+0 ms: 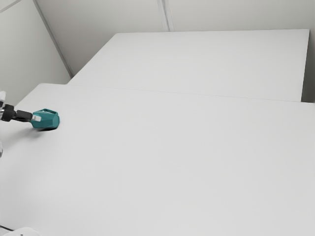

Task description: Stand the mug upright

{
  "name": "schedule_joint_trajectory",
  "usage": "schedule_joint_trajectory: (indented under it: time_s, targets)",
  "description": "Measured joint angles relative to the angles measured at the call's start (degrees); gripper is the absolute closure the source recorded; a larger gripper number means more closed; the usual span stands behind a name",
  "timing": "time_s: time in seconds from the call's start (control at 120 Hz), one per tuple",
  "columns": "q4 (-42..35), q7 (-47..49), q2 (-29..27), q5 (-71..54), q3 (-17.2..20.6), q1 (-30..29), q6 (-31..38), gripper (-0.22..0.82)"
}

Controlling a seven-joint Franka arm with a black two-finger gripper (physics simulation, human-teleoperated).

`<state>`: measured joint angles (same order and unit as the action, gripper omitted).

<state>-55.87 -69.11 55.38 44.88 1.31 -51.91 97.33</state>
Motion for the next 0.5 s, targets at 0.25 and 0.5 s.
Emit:
schedule_joint_trajectory:
  time_s: [0.25,0.5]
  targets:
    - [4.77,-0.57,4.07,0.09,1.34,-0.63,-3.11,0.00]
    - [5.22,-0.93,4.18,0.05,3.34,-0.71,-4.72,0.00]
